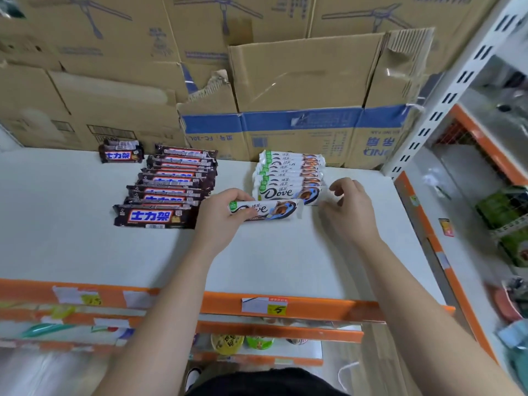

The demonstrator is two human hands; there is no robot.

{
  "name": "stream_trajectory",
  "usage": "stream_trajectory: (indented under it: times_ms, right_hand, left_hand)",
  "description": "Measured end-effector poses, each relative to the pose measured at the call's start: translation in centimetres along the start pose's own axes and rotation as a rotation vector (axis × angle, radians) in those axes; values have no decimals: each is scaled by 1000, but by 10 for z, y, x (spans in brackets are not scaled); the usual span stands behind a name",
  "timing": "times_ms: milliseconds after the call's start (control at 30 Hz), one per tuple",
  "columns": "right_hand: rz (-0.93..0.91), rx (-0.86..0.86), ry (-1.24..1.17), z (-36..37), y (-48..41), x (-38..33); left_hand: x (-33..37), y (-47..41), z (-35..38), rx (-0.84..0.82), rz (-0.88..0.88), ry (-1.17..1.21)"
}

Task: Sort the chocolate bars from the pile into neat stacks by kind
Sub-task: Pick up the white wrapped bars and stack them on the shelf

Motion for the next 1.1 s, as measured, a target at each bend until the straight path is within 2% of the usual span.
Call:
stream_trajectory:
  times_ms: [167, 267, 433, 600, 867, 1100]
  right_hand:
    - [-73, 25, 128, -10, 21, 21]
    - [-115, 56, 167, -11, 32, 26]
    - [-147, 102, 163, -10, 36, 26]
    - [-121, 76, 146, -10, 36, 27]
    - [-114, 76, 138, -10, 36, 27]
    - [-129, 81, 127, -10, 37, 27]
  left_hand:
    - [16, -9, 25, -32, -7, 12]
    - [24, -12, 33, -15, 68, -47]
    - [20, -17, 37, 53, 128, -67]
    - [22, -27, 44, 32, 250, -160]
    - [23, -31, 47, 79, 337, -293]
    - [28, -27, 51, 14, 416, -490]
Point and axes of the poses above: each hand's wrist, its own y-axis away from the middle knuckle, its own z-axis out of the palm, x = y × z, the point moved 5 cm from there along -y, towards the middle knuckle, and after that the axes turned 7 degrees about z, right-handed, at the moved point
